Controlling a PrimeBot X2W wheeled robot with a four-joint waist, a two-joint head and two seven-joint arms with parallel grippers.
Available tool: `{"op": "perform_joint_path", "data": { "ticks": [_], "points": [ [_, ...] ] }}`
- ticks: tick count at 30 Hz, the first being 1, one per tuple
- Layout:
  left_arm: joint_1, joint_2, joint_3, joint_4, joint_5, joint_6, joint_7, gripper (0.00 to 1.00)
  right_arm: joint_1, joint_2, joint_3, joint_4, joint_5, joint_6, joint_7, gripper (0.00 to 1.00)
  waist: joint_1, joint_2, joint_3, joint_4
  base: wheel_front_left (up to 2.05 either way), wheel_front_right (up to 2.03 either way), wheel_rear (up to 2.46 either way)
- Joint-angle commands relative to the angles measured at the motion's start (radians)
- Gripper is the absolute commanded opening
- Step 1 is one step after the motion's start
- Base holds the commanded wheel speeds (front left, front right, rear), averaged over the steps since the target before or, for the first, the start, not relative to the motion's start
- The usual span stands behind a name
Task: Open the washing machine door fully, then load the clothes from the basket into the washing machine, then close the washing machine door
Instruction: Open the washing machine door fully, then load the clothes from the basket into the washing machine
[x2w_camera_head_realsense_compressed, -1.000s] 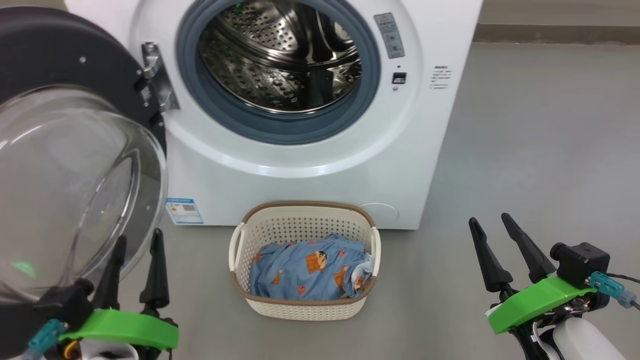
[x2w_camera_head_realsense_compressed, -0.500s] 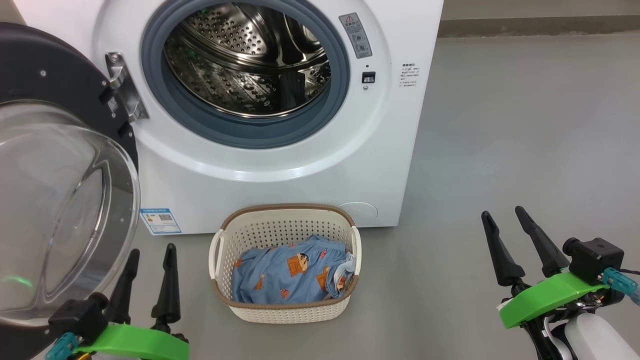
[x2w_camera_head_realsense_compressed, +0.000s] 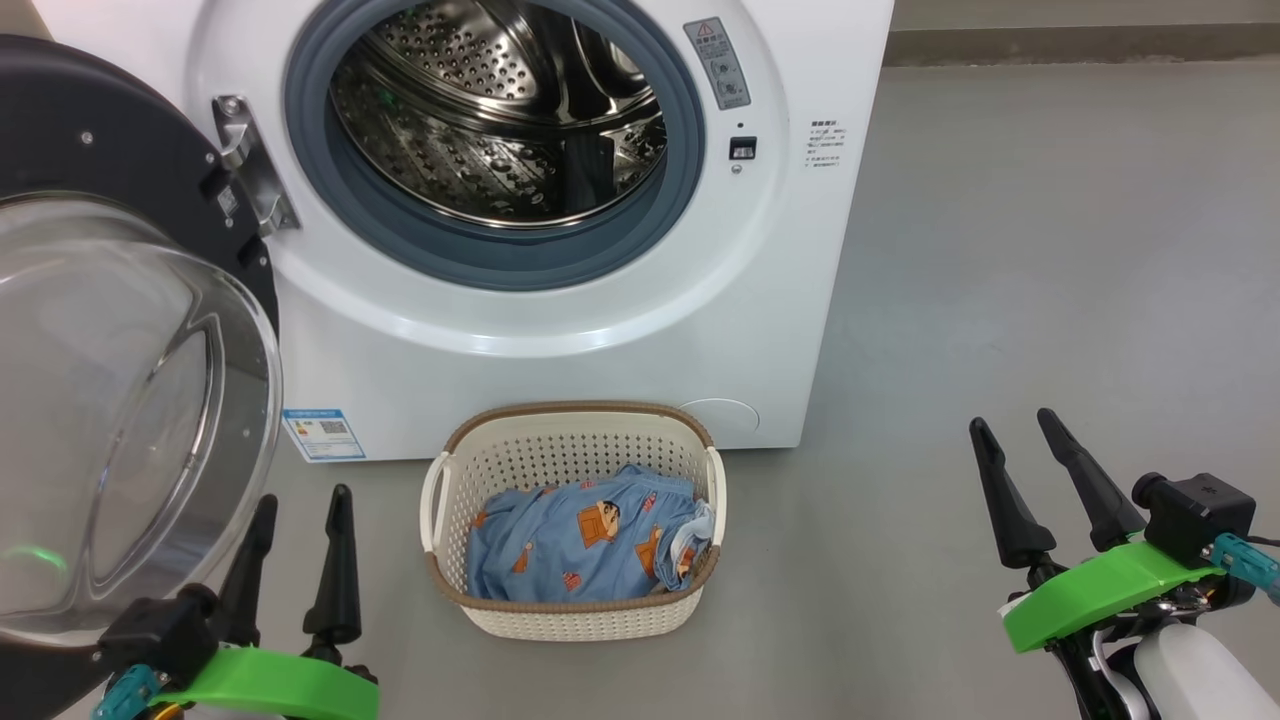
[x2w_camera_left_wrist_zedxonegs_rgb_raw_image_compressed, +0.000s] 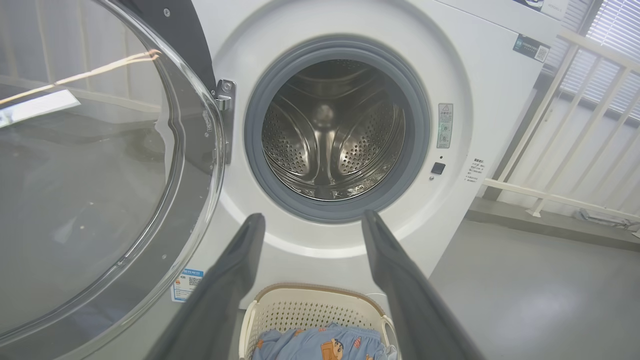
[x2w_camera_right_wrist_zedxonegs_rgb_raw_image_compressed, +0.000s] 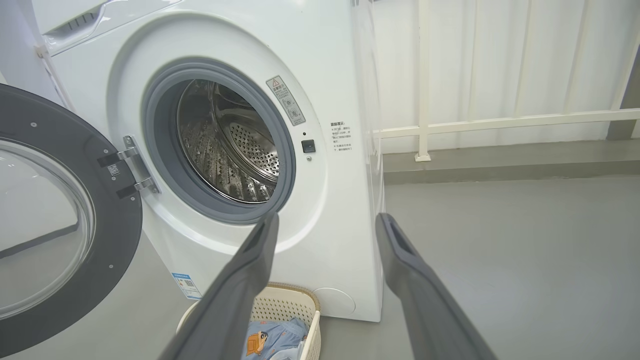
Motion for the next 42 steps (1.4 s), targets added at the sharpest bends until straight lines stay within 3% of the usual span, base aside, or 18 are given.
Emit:
{"op": "perform_joint_path", "data": {
  "ticks": [1, 32, 42],
  "points": [
    [-0.02, 0.017, 0.039, -0.019, 0.008, -0.007, -0.007, 1.0, -0.002, -0.007, 0.012, -0.025, -0.01, 0.006, -0.012, 1.0, 0.0, 0.0, 0.0, 0.001, 0.0, 0.0, 0.0],
    [-0.023, 0.01, 0.046, -0.003, 0.044, -0.028, -0.007, 1.0, 0.001, -0.005, 0.02, -0.021, -0.007, 0.006, -0.012, 1.0, 0.0, 0.0, -0.001, 0.005, 0.01, -0.01, 0.0],
    [-0.021, 0.01, 0.043, -0.003, 0.042, -0.032, -0.007, 1.0, 0.004, -0.003, 0.021, -0.021, -0.007, 0.006, -0.012, 1.0, 0.0, 0.0, 0.001, 0.006, 0.97, -0.97, 0.0]
  ]
}}
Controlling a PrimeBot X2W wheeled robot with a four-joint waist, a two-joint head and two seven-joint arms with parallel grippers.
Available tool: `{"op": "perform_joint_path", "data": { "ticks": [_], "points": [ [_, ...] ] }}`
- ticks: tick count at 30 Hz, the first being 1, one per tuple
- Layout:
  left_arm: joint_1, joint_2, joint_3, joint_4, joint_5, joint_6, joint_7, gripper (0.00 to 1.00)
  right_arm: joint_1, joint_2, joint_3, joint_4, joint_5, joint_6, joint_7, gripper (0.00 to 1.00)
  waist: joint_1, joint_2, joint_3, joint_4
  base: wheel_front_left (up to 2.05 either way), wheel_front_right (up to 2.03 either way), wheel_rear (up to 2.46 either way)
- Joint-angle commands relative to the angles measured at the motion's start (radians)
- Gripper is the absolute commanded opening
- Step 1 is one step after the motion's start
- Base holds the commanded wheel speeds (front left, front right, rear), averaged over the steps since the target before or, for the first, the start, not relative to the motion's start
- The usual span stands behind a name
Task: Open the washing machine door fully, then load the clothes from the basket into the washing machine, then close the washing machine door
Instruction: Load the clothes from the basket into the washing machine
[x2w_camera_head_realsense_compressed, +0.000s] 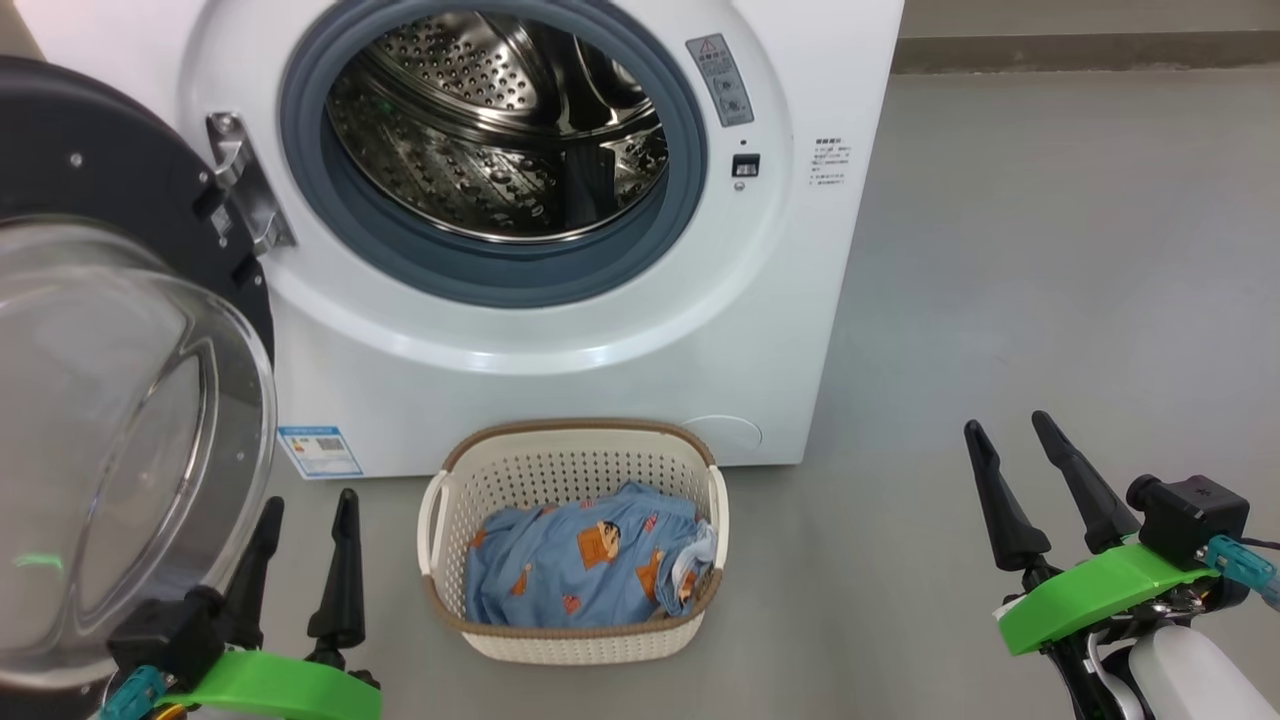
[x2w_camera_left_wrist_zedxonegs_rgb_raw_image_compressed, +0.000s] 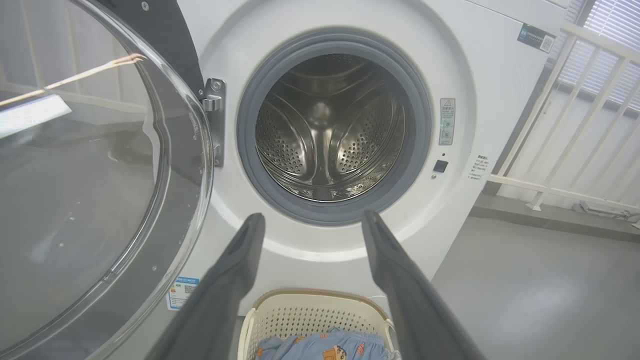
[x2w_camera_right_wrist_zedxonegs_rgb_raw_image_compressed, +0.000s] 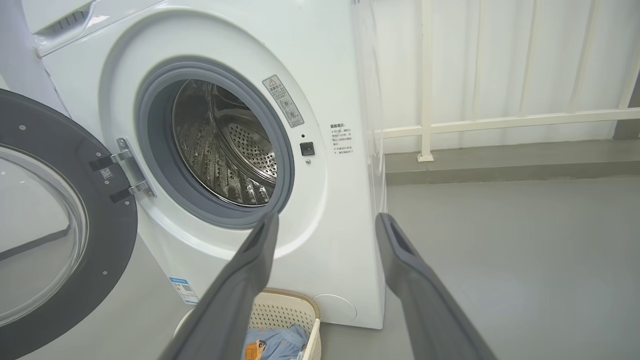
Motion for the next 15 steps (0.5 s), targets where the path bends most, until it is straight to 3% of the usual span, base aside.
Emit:
{"op": "perform_joint_path", "data": {
  "ticks": [1, 8, 15],
  "points": [
    [-0.021, 0.018, 0.032, -0.016, 0.009, -0.007, -0.007, 1.0, 0.005, -0.007, 0.017, -0.022, -0.007, 0.006, -0.012, 1.0, 0.0, 0.0, 0.001, 0.001, 1.72, -1.72, 0.0],
    [-0.023, 0.018, 0.032, -0.017, 0.007, -0.007, -0.007, 1.0, 0.009, -0.005, 0.014, -0.025, -0.009, 0.006, -0.012, 1.0, 0.0, 0.0, 0.006, 0.005, 1.84, -1.84, 0.0],
    [-0.026, 0.018, 0.035, -0.021, 0.004, -0.009, -0.007, 1.0, 0.008, -0.002, 0.011, -0.027, -0.01, 0.006, -0.012, 1.0, 0.0, 0.0, 0.013, 0.009, 1.21, -1.21, 0.0]
  ]
}}
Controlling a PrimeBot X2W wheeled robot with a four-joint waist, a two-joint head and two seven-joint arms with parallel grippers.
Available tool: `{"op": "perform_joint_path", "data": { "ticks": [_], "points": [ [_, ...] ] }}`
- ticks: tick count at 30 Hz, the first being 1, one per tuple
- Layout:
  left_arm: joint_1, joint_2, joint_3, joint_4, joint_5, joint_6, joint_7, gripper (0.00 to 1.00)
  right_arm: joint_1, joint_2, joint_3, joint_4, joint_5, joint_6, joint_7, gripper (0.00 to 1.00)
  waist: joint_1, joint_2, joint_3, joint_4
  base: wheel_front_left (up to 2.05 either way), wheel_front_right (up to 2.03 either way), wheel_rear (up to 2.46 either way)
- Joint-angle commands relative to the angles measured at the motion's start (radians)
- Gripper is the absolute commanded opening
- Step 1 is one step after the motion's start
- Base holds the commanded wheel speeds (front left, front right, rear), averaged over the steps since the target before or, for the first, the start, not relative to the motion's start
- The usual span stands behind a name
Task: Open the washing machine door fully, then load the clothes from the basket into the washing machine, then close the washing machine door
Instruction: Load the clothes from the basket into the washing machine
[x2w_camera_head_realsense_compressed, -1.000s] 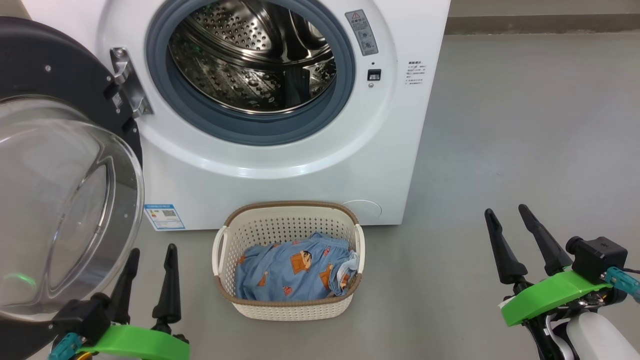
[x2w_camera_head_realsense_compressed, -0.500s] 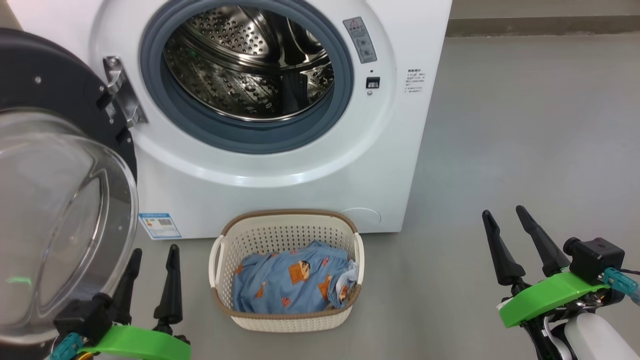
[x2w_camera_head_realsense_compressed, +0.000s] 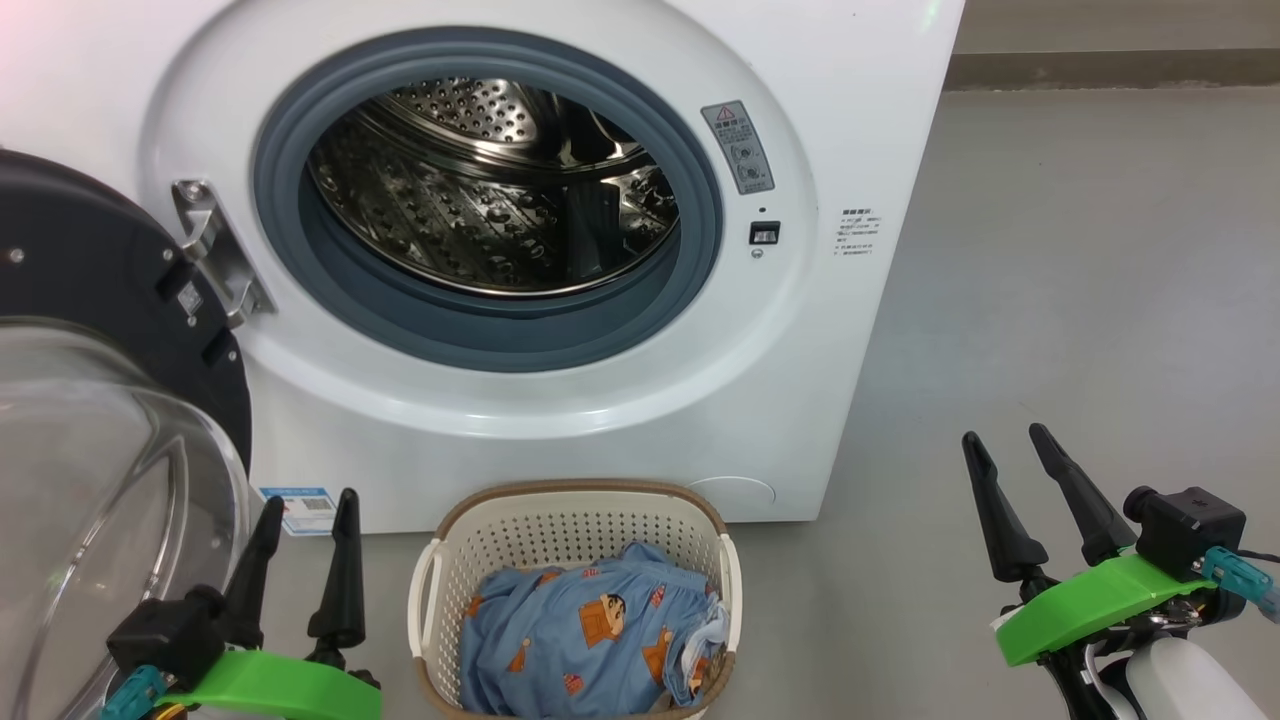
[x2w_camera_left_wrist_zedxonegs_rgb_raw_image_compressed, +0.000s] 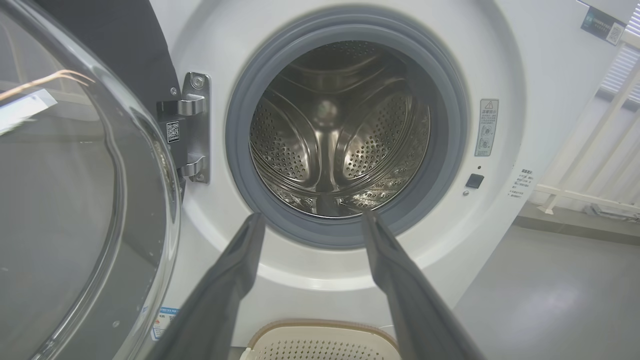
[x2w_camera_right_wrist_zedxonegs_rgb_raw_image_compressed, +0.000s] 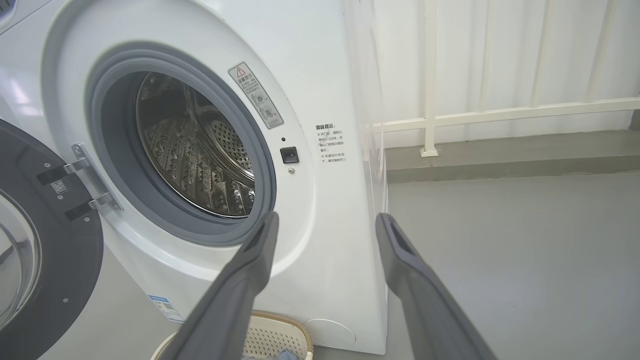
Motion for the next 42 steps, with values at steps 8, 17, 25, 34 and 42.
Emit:
{"op": "perform_joint_path", "data": {
  "ticks": [8, 17, 25, 34, 42],
  "points": [
    [-0.03, 0.018, 0.038, -0.018, 0.004, -0.009, -0.007, 1.0, -0.018, -0.004, 0.015, -0.021, -0.011, 0.006, -0.012, 1.0, 0.0, 0.0, 0.01, 0.004, 0.27, -0.27, 0.0],
    [-0.031, 0.014, 0.041, -0.017, 0.008, -0.01, -0.007, 1.0, -0.02, -0.004, 0.017, -0.017, -0.011, 0.006, -0.012, 1.0, 0.0, 0.0, 0.009, 0.002, 0.0, 0.0, 0.0],
    [-0.032, 0.011, 0.042, -0.011, 0.013, -0.012, -0.007, 1.0, -0.023, -0.005, 0.018, -0.013, -0.01, 0.006, -0.012, 1.0, 0.0, 0.0, 0.004, 0.0, 0.0, 0.0, 0.0],
    [-0.033, 0.009, 0.041, -0.008, 0.021, -0.013, -0.007, 1.0, -0.024, -0.003, 0.019, -0.011, -0.009, 0.006, -0.012, 1.0, 0.0, 0.0, 0.004, -0.002, 0.0, 0.0, 0.0],
    [-0.037, 0.002, 0.039, -0.008, 0.029, -0.011, -0.007, 1.0, -0.026, -0.005, 0.02, -0.008, -0.006, 0.006, -0.012, 1.0, 0.0, 0.0, 0.015, -0.008, 0.0, 0.0, 0.0]
  ]
}}
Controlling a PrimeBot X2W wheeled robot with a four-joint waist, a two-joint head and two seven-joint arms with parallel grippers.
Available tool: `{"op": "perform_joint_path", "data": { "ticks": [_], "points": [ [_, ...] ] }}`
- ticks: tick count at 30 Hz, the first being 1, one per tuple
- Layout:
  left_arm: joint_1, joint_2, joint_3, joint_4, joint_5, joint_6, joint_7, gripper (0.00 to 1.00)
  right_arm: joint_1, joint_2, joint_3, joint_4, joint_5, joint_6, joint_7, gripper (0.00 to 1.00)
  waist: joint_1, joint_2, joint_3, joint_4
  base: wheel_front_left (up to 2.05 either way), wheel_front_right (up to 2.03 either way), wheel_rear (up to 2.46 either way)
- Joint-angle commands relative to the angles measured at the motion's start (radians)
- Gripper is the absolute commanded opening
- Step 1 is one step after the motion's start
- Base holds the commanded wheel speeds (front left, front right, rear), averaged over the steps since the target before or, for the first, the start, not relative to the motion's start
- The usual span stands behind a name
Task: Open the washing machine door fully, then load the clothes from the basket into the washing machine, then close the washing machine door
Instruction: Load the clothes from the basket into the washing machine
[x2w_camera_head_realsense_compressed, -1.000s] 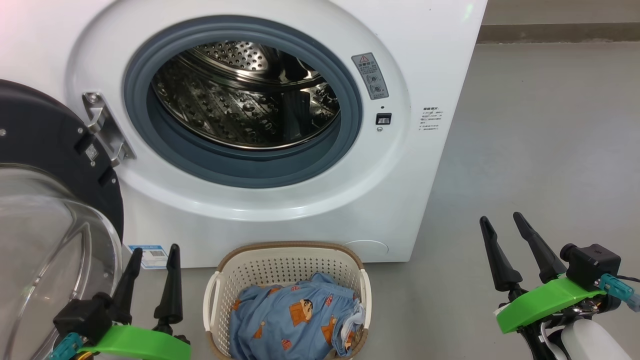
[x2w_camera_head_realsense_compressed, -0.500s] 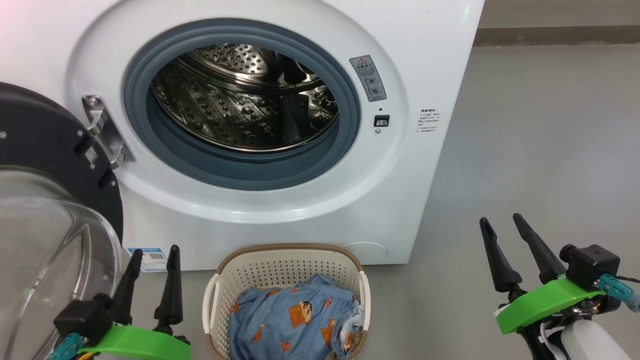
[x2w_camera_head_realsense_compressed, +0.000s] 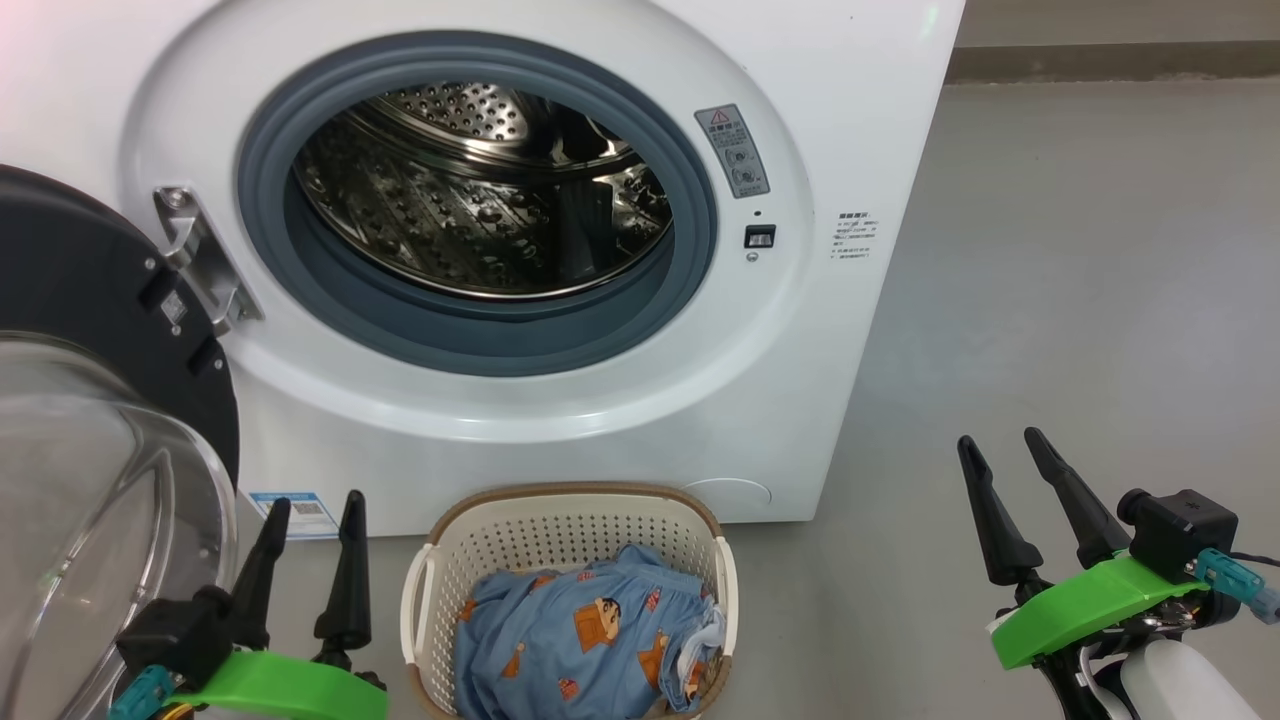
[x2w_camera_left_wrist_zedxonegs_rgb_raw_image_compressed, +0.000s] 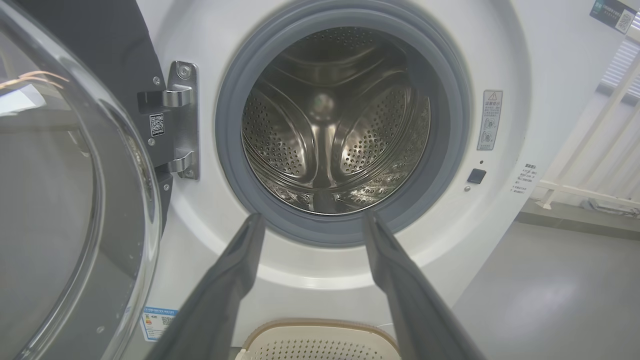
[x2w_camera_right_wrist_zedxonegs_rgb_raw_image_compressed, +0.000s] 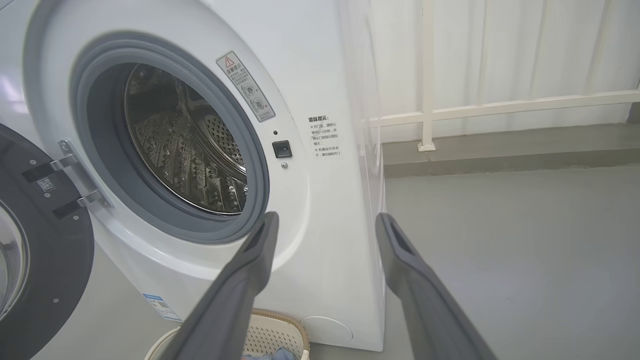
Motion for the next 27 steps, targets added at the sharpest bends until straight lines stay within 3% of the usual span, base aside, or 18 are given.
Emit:
{"op": "perform_joint_path", "data": {
  "ticks": [1, 16, 27],
  "points": [
    [-0.036, 0.011, 0.033, -0.017, 0.014, -0.002, -0.007, 1.0, -0.024, -0.013, 0.018, -0.018, 0.0, 0.006, -0.012, 1.0, 0.0, 0.0, 0.004, -0.002, 0.0, 0.0, 0.0],
    [-0.108, 0.004, -0.002, 0.005, 0.028, 0.003, -0.002, 1.0, -0.058, 0.0, -0.01, -0.015, -0.001, 0.006, -0.012, 1.0, 0.0, 0.0, 0.126, -0.036, 0.0, 0.0, 0.0],
    [-0.206, -0.001, -0.067, 0.098, 0.025, -0.007, 0.022, 1.0, -0.111, 0.021, -0.028, -0.015, -0.01, 0.006, -0.012, 1.0, 0.0, 0.0, 0.259, -0.064, 0.0, 0.0, 0.0]
  ]
}}
